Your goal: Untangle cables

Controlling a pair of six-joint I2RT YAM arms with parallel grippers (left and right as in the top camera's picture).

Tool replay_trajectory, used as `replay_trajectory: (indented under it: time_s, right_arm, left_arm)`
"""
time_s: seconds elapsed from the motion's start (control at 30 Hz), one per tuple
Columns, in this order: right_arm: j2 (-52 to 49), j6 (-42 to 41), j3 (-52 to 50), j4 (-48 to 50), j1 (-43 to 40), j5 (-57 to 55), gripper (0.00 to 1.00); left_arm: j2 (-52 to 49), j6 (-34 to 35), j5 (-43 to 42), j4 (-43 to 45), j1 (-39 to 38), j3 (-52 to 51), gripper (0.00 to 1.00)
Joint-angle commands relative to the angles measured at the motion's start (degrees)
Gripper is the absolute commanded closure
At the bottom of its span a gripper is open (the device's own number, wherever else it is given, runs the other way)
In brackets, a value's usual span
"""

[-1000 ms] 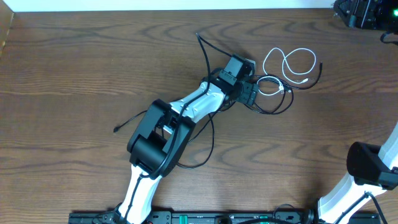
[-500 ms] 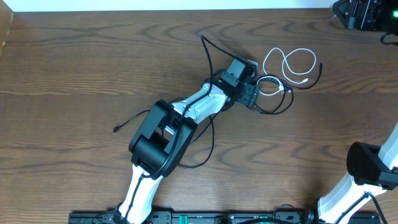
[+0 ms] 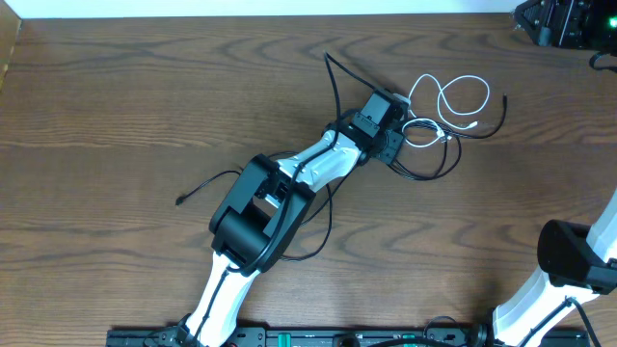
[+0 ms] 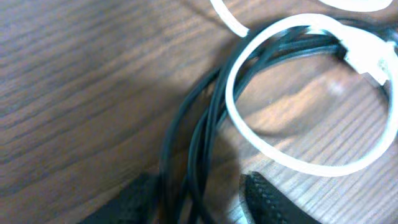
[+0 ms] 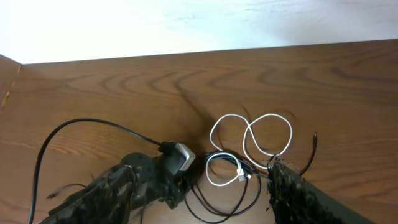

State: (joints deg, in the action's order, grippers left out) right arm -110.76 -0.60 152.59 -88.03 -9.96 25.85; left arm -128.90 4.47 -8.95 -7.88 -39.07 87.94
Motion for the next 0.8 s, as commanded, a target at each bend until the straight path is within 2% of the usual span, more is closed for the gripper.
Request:
replay_trajectory:
  time_s: [0.0, 0.07, 0.1, 0.13, 0.3, 0.43, 0.77]
  right_arm:
    - [-0.55, 0.92, 0.17, -0.11, -0.61, -0.48, 0.34]
    - [-0.55, 0.92, 0.17, -0.09, -0.61, -0.5, 0.34]
    - [-0.55, 0.92, 0.17, -0.09, -0.61, -0.7, 0.34]
    - [-0.55, 0.92, 0.17, -0.09, -0.61, -0.9, 0.34]
    - [-0.94, 0.9, 0.17, -0.11, -0.5, -0.87, 0.32]
    - [-2.78, 0.87, -0.07, -0.15, 0.72, 0.33, 0.32]
    - [-7.72, 4.15, -0.15, -0.28, 6.12, 3.23, 0.32]
  left_arm:
    - [-4.83, 0.24, 4.57, -3.32, -0.17, -2.34, 0.7]
    - [-4.81, 0.24, 6.78, -4.31, -0.17, -2.34, 0.77]
    - [-4.81, 0.24, 8.04, -5.53, -0.15, -2.32, 0.88]
    - [-4.79, 0.22, 8.48, -6.29, -0.17, -2.32, 0.92]
    - [-1.36, 0.24, 8.59, -9.92, 1.03, -1.95, 0.92]
    - [8.07, 0.26, 7.41, -14.64, 3.54, -1.68, 0.93]
    - [27.82, 0.28, -7.17, -18.88, 7.45, -1.68, 0.93]
